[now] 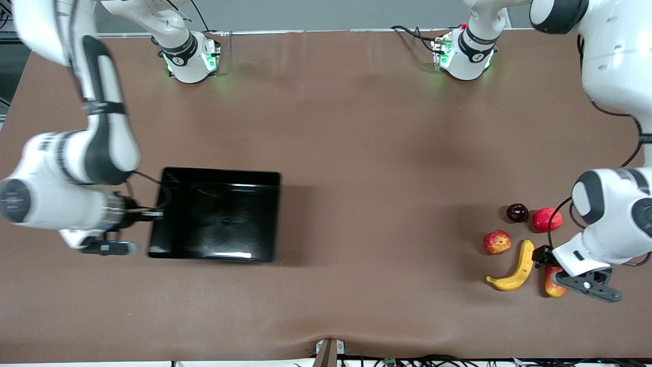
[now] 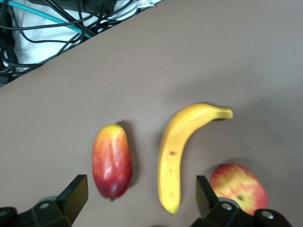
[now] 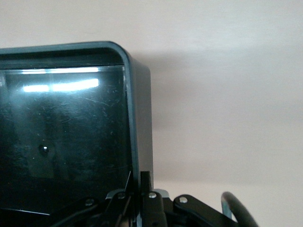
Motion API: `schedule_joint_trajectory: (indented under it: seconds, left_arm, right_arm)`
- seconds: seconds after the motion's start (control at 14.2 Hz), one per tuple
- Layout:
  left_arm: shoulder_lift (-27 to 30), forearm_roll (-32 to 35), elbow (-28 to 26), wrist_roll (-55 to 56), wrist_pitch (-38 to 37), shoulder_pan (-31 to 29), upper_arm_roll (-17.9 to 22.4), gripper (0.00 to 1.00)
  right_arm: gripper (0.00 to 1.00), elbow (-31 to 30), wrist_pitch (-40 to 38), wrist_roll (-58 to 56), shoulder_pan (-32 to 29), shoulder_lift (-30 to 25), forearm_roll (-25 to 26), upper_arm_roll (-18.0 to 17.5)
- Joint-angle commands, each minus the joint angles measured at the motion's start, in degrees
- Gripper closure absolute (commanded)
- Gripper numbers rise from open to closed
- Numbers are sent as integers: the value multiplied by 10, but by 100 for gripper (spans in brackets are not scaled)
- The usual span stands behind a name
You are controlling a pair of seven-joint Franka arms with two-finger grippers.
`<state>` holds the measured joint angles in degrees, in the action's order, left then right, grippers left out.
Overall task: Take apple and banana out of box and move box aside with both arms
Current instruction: 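Release the banana with the left gripper while the right gripper drags the tray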
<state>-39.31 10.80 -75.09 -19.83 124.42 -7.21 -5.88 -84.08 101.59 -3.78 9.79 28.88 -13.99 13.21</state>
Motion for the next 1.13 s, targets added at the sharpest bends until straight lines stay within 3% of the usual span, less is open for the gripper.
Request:
schedule_joint_trajectory:
  seconds: [0.0,0.35,0.71,0.92,0.99,1.06]
  left_arm:
    - [62,-7,-18,32,-65,1,-11,0]
    - [147,-51,-19,98,-165,-3,-28,0]
    - [208,-89,-17,178,-228,0,-39,0]
    - [226,-101,-17,198,-248,0,-44,0]
    - [234,-101,-17,219,-254,1,-45,0]
    - [241,-100,-17,232,-262,2,-45,0]
  right_arm:
    - [100,-33,-9,-62,-69,-23,18,-9]
    - [100,-65,25,-205,-168,-15,30,-9]
    - [100,-165,148,-271,-206,-8,30,-10]
    - [100,-188,175,-275,-212,0,29,-10]
    - [85,-187,176,-275,-214,7,28,-10]
    - [45,-187,176,-275,-216,9,28,-11]
